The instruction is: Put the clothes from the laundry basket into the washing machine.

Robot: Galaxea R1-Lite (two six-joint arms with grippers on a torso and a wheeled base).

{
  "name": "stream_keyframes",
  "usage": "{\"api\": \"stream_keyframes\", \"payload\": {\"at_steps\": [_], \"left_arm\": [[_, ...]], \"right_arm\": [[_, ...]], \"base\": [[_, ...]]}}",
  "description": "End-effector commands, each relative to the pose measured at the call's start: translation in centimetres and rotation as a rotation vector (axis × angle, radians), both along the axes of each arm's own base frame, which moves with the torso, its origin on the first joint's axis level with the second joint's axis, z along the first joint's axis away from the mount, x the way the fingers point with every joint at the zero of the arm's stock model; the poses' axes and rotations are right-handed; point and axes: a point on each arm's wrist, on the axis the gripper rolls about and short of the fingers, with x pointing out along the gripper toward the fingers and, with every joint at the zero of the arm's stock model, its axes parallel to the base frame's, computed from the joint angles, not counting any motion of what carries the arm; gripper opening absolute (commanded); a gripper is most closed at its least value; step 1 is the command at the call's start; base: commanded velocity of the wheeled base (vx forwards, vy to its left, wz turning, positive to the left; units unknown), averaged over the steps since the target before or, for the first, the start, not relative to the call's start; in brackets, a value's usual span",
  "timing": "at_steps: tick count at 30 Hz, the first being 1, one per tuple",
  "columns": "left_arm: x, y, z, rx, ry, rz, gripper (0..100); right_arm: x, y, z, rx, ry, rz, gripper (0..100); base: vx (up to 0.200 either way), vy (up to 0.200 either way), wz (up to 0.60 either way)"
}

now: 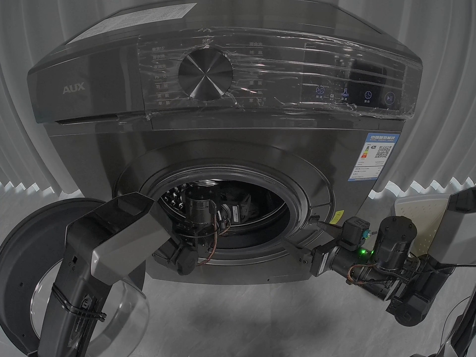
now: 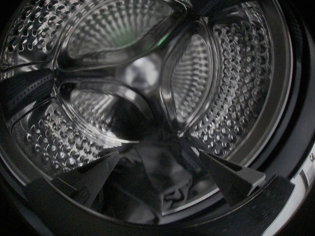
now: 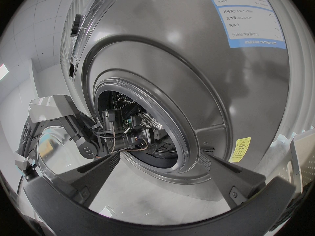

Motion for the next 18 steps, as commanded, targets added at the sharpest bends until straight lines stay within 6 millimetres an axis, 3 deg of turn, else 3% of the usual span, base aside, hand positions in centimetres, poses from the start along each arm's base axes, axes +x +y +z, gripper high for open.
{"api": "stream_keyframes", "payload": {"at_steps": [1,18], "left_arm": [[-1.4,0.5,-0.7,0.045,0.068,-0.031,100],[0.2,0.9,-5.0,0.178,0.091,-0.036,100]], "right_arm": [[0.0,0.0,0.0,0.001,-0.002,0.001,100],[0.1,0.1,-0.2,0.002,0.004,0.001,100]], "base": [[0.000,0.000,0.00],[0.000,0.000,0.00]]}}
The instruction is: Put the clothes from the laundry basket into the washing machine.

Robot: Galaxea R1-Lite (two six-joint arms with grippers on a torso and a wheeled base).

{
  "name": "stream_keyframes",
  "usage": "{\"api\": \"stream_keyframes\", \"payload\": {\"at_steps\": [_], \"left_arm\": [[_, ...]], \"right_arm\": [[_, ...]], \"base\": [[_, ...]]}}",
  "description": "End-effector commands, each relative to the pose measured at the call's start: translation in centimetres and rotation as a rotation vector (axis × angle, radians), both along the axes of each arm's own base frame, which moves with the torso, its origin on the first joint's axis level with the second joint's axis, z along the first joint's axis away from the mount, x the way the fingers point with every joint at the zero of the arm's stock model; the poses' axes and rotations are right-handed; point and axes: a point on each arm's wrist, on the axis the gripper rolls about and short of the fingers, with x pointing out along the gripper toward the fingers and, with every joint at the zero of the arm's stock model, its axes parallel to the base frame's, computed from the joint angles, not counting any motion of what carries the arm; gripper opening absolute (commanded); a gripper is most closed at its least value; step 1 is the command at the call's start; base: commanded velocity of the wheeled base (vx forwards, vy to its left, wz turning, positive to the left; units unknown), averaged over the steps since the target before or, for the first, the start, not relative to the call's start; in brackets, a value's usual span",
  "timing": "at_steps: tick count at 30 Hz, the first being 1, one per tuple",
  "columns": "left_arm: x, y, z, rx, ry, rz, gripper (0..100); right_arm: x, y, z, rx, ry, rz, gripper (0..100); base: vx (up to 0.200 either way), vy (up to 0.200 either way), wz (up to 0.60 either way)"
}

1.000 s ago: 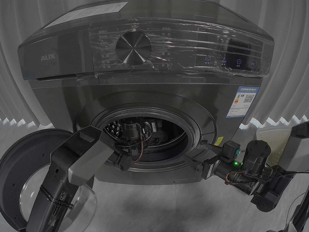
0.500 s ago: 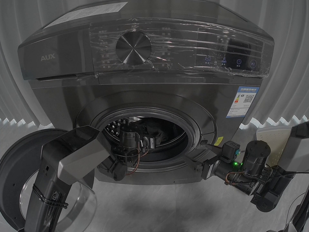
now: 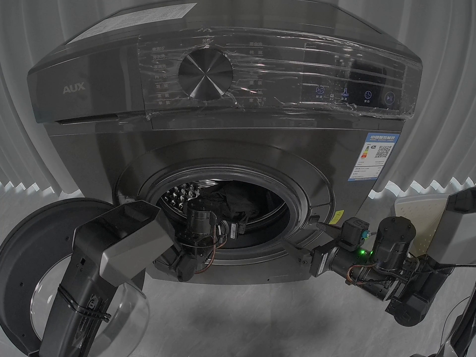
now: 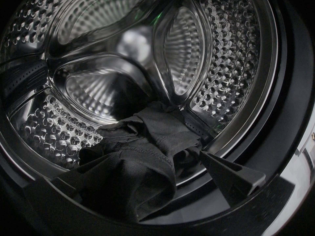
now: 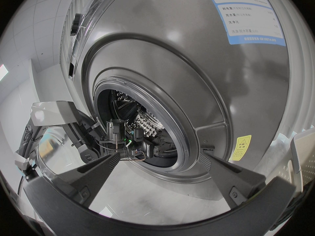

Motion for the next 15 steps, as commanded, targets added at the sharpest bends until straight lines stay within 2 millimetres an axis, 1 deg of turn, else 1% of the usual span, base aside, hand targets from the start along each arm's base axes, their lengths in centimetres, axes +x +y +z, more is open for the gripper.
{"api": "stream_keyframes", "payload": {"at_steps": [1,2,3,7,10,11,12,13,14,15], "left_arm": [[0.5,0.3,-1.5,0.022,0.010,0.008,100],[0.5,0.3,-1.5,0.022,0.010,0.008,100],[0.8,0.4,-1.7,0.035,0.004,0.009,0],[1.3,0.4,-1.7,0.028,-0.019,0.016,0],[1.5,0.3,-1.4,0.021,-0.034,0.017,0],[2.1,0.1,-0.5,-0.002,-0.068,0.027,0],[2.1,0.1,-0.5,-0.005,-0.070,0.029,0],[2.9,-0.2,0.4,-0.038,-0.117,0.036,0],[3.0,-0.2,0.5,-0.042,-0.122,0.037,0],[3.8,-0.1,0.8,-0.058,-0.160,0.064,0]], "right_arm": [[0.0,0.0,0.0,0.002,-0.002,0.001,100],[0.0,0.0,0.0,0.002,-0.002,0.001,100],[0.0,0.0,0.0,0.002,-0.002,0.001,100],[0.0,0.1,0.0,0.004,-0.002,0.001,100],[0.0,0.1,0.0,0.004,-0.002,0.001,100],[0.0,0.1,0.0,0.004,-0.002,0.004,100],[0.0,0.1,0.0,0.004,-0.002,0.004,100],[0.0,0.1,0.0,0.004,-0.002,0.002,100],[0.0,0.1,0.0,0.004,-0.002,0.002,100],[0.0,0.1,0.0,0.005,-0.003,0.002,100]], "base": [[0.000,0.000,0.00],[0.000,0.000,0.00],[0.000,0.000,0.00],[0.000,0.000,0.00],[0.000,0.000,0.00],[0.000,0.000,0.00],[0.000,0.000,0.00],[0.000,0.000,0.00],[0.000,0.000,0.00],[0.000,0.000,0.00]]}}
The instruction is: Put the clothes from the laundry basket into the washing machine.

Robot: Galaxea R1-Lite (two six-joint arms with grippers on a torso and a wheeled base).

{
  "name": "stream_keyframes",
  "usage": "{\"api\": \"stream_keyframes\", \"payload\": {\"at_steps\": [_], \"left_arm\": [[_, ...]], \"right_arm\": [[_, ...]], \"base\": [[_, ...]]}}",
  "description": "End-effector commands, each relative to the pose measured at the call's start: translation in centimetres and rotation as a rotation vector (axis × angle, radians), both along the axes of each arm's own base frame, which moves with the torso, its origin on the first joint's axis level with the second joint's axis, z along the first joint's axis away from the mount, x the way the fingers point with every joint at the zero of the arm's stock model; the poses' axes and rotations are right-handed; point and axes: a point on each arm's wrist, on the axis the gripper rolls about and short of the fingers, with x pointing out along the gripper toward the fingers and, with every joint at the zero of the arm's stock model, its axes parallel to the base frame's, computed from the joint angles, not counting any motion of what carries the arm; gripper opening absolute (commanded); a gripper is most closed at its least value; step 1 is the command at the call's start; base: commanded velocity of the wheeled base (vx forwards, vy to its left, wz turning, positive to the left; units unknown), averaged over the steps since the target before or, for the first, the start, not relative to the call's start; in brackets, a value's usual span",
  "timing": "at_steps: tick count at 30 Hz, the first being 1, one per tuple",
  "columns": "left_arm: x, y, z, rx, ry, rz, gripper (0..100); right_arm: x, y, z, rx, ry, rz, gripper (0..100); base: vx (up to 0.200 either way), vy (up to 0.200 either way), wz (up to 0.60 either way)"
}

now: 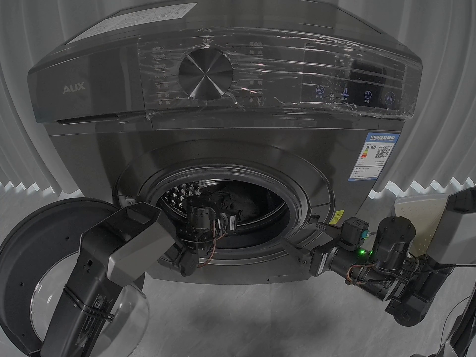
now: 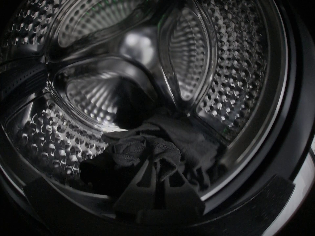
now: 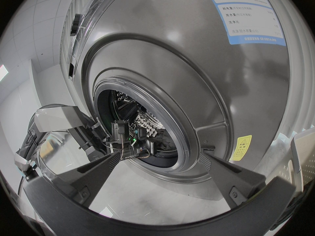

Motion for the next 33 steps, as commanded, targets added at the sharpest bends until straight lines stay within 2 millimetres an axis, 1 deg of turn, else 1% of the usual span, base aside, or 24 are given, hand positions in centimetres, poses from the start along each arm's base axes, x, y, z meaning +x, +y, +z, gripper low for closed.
{"api": "stream_keyframes", "payload": {"at_steps": [1,3,4,5,6,8,9,11,17,18,23,27,29,31,33], "left_arm": [[2.0,-0.1,1.3,-0.058,-0.102,0.048,0],[2.7,0.0,1.9,-0.078,-0.140,0.066,0],[2.7,0.0,1.9,-0.078,-0.140,0.066,0],[3.6,0.3,2.5,-0.100,-0.184,0.078,0],[3.9,0.5,2.9,-0.110,-0.204,0.084,0],[4.4,0.5,3.5,-0.123,-0.231,0.088,0],[4.4,0.5,3.5,-0.123,-0.231,0.088,0],[5.1,0.6,4.5,-0.143,-0.271,0.100,0],[5.6,0.7,4.9,-0.161,-0.295,0.116,0],[5.6,0.8,4.8,-0.160,-0.293,0.116,100],[5.6,0.7,5.3,-0.184,-0.299,0.114,100],[5.2,0.6,4.8,-0.170,-0.272,0.113,100],[4.7,0.6,4.9,-0.159,-0.253,0.107,100],[4.0,0.7,5.9,-0.156,-0.243,0.103,100],[2.8,0.2,6.5,-0.146,-0.220,0.087,100]], "right_arm": [[0.0,0.0,0.0,0.001,-0.002,0.001,100],[0.0,0.1,0.0,0.002,-0.003,0.003,100],[0.0,0.1,0.0,0.002,-0.003,0.003,100],[0.0,0.1,0.0,0.003,-0.004,0.004,100],[0.0,0.1,0.0,0.003,-0.004,0.004,100],[0.0,0.1,0.0,0.003,-0.004,0.004,100],[0.0,0.1,0.0,0.003,-0.004,0.004,100],[0.0,0.1,0.0,0.003,-0.004,0.006,100],[-0.1,0.1,0.0,0.001,-0.002,0.006,100],[-0.1,0.1,0.0,0.002,-0.003,0.006,100],[-0.1,0.1,0.0,0.000,-0.001,0.006,100],[-0.1,0.1,0.0,0.000,-0.001,0.004,100],[-0.1,0.1,-0.1,-0.001,0.000,0.004,100],[-0.1,0.1,-0.1,-0.001,0.000,0.004,100],[-0.1,0.1,-0.1,-0.001,0.000,0.004,100]], "base": [[0.000,0.000,0.00],[0.000,0.000,0.00],[0.000,0.000,0.00],[0.000,0.000,0.00],[0.000,0.000,0.00],[0.000,0.000,0.00],[0.000,0.000,0.00],[0.000,0.000,0.00],[0.000,0.000,0.00],[0.000,0.000,0.00],[0.000,0.000,0.00],[0.000,0.000,0.00],[0.000,0.000,0.00],[0.000,0.000,0.00],[0.000,0.000,0.00]]}}
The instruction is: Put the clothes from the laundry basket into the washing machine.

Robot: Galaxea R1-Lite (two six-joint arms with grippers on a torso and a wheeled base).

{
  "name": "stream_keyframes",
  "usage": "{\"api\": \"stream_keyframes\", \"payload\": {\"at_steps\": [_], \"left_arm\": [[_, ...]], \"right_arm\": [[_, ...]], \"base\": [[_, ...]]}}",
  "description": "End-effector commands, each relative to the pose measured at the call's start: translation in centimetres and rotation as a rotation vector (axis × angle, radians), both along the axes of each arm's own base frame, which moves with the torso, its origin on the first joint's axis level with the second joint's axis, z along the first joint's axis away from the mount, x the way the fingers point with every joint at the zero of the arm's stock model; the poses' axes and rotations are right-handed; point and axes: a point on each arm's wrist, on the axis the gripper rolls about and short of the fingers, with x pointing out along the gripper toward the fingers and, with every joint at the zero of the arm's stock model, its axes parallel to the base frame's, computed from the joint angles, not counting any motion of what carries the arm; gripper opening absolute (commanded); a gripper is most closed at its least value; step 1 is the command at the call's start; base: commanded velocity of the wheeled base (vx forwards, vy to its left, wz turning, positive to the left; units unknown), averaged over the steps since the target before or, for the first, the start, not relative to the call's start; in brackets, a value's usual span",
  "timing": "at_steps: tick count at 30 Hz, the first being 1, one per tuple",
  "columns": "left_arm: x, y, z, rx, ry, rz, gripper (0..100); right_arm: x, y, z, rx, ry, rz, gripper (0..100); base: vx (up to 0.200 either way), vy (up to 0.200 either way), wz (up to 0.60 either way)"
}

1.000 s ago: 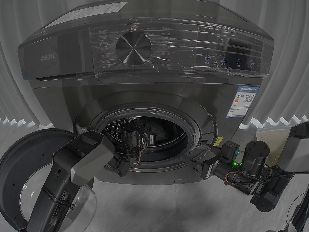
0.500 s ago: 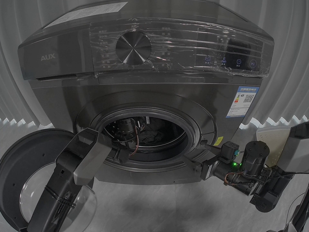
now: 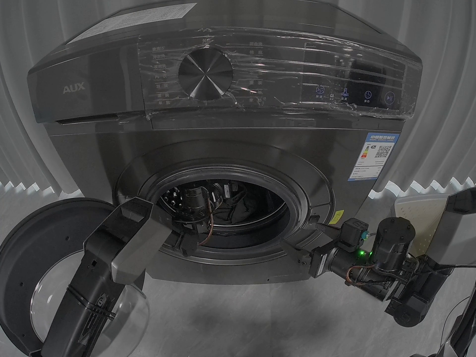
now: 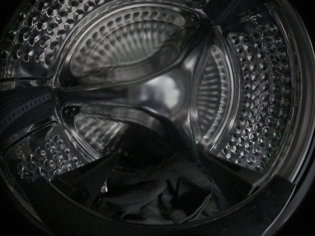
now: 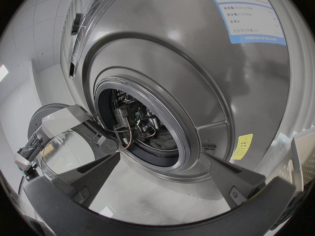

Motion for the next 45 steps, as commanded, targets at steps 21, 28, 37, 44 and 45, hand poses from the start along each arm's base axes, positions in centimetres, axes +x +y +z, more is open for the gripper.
{"api": "stream_keyframes", "payload": {"at_steps": [21,28,37,44,45], "left_arm": [[-18.4,-0.3,3.7,0.067,0.158,-0.213,100],[-21.9,1.1,6.6,0.000,0.135,-0.241,100],[-27.0,4.4,11.1,-0.147,0.115,-0.264,100],[-27.7,5.3,11.1,-0.152,0.085,-0.173,100],[-27.8,5.3,11.1,-0.140,0.085,-0.171,100]], "right_arm": [[-0.6,-0.4,-0.2,-0.011,0.015,0.000,100],[-1.0,-0.7,0.2,-0.007,0.010,-0.002,100],[-3.3,-3.0,3.5,0.050,-0.066,-0.070,100],[-5.4,-4.7,4.3,0.061,-0.070,-0.078,100],[-5.7,-4.8,4.2,0.060,-0.067,-0.078,100]], "base": [[0.000,0.000,0.00],[0.000,0.000,0.00],[0.000,0.000,0.00],[0.000,0.000,0.00],[0.000,0.000,0.00]]}}
